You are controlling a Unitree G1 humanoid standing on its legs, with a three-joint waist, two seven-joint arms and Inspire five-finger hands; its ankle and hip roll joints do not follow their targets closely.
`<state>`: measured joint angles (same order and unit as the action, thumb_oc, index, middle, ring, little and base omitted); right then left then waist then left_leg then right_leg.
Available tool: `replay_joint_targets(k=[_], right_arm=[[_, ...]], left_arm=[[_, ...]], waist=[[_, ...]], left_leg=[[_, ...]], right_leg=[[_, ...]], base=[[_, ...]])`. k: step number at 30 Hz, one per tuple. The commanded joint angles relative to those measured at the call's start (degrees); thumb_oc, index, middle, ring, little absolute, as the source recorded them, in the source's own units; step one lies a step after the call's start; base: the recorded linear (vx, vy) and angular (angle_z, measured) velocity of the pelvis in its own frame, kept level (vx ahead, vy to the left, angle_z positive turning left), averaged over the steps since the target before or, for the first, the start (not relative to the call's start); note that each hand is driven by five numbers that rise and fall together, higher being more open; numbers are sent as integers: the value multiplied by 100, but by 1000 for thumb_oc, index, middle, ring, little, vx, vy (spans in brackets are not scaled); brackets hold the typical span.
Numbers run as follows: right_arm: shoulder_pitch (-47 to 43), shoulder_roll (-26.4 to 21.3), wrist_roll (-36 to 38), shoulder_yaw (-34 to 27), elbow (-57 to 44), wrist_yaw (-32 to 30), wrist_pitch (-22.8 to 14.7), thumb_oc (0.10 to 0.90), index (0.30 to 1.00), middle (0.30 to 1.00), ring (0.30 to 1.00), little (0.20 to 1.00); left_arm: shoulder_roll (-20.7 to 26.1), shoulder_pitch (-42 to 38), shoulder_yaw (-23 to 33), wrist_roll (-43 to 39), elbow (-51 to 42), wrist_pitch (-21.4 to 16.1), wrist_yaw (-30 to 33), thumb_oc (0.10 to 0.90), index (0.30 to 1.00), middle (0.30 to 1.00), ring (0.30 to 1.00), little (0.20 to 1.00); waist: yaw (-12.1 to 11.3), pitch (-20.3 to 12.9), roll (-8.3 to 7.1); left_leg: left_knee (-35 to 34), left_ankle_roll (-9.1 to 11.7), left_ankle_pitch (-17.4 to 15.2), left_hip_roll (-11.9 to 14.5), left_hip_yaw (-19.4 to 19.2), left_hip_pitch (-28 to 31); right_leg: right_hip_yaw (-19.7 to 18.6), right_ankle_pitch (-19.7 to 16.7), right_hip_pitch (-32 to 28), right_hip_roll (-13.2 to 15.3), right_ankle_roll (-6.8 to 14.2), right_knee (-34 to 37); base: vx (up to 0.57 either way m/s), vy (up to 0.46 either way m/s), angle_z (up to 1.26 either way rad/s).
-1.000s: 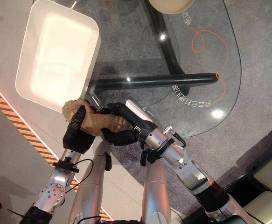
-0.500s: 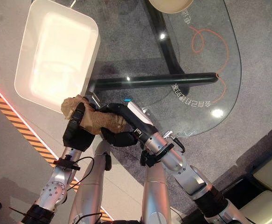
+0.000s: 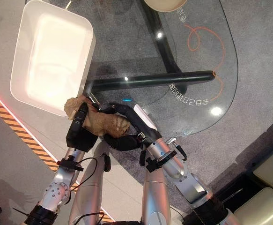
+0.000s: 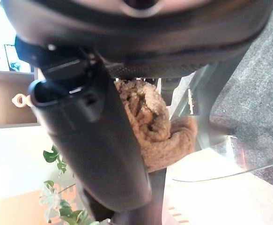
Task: Wipe the table with a cloth and put it in the basket.
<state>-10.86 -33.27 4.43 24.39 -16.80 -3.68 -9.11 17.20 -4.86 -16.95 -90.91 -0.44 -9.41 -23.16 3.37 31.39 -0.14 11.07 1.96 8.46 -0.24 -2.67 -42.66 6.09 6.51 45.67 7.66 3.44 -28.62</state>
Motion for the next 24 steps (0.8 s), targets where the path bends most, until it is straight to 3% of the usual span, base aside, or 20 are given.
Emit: replay_joint_targets(k=[1, 12, 18, 21, 24], right_arm=[[10, 39, 371, -733, -696, -445, -598, 800, 900, 900, 900, 900], [277, 379, 1488, -950, -683, -239, -1091, 800, 900, 900, 900, 900], [337, 523, 1578, -907, -683, -197, -1114, 800, 900, 900, 900, 900], [343, 540, 1571, -897, -667, -183, -1070, 800, 900, 900, 900, 900], [352, 496, 1549, -901, -629, -110, -895, 800, 900, 900, 900, 900]], left_arm=[[-6, 306, 306, 110, -1165, -64, -656, 100, 300, 300, 300, 200], [-97, 370, 349, 152, -1170, -106, -752, 100, 300, 300, 300, 200], [-130, 361, 349, 197, -1177, -184, -755, 100, 300, 300, 300, 200], [-127, 348, 381, 368, -1174, -402, -770, 100, 300, 300, 300, 200], [-58, 326, 497, 820, -1155, -959, -744, 100, 300, 300, 300, 200]], waist=[[-75, -160, -68], [-39, -160, -72], [-38, -160, -55], [-42, -160, -57], [-48, -160, -34]], left_leg=[[927, -158, -1017, -219, -679, -77], [905, -148, -1018, -183, -719, -68], [899, -147, -1008, -182, -725, -85], [871, -143, -994, -183, -724, -72], [880, -137, -991, -190, -714, -78]], right_leg=[[217, -881, -93, -460, 79, 1048], [187, -868, -94, -479, 70, 1058], [185, -871, -63, -478, 63, 1043], [185, -875, -85, -484, 62, 1071], [179, -862, -81, -487, 57, 1062]], base=[[0, 0, 0], [0, 0, 0], [0, 0, 0], [0, 0, 0], [0, 0, 0]])
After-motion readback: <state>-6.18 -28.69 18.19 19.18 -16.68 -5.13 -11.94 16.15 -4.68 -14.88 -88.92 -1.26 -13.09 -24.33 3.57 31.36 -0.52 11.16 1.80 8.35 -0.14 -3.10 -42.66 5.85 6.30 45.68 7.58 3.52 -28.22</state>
